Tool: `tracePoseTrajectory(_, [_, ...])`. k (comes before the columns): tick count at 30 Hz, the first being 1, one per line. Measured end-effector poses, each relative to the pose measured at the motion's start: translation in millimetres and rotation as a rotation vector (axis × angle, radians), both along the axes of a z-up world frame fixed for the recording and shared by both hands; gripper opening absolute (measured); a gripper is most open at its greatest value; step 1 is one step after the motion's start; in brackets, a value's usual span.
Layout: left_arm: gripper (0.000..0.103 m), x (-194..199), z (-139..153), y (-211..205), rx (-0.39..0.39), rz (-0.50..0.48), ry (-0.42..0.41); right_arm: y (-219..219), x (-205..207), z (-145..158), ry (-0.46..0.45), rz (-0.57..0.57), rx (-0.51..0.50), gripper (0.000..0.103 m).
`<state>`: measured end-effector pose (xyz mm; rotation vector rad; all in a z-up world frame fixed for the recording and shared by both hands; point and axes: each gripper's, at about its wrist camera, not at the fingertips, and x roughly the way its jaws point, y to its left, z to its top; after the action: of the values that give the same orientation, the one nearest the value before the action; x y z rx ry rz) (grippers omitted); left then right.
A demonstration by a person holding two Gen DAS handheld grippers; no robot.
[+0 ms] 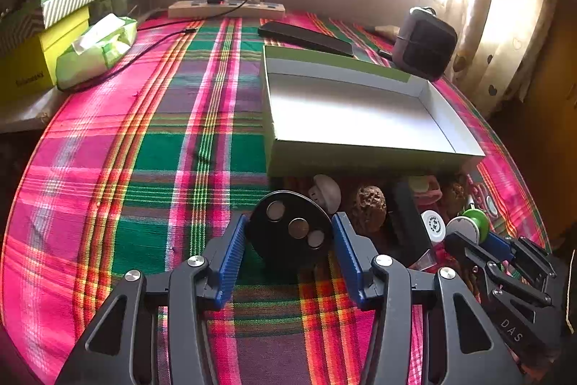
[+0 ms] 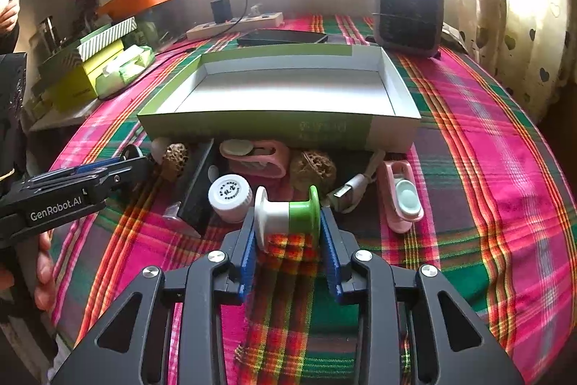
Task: Organize objects
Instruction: 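Lift and carry the spool and disc over the grey box with both tools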
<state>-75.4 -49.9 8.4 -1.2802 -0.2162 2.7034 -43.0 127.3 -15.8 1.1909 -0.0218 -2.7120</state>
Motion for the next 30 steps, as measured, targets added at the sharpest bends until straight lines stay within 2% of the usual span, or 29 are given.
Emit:
tracePoseTrajectory(16, [0.047,-2,28,4,-0.005,-0.033,0.055,-3,-7,22,0.05,0.046,-0.003,0.034])
tracePoseTrajectory(22, [0.047,-17,40,5,-0.002,-0.04,0.081,-4,-24,35,0.066,0.068,-0.008,0.034])
tracePoseTrajectory(30, [0.047,-44,44,9,-0.002,-0.067,0.075,-9,-56,42,0.06,0.085,-0.012,0.034])
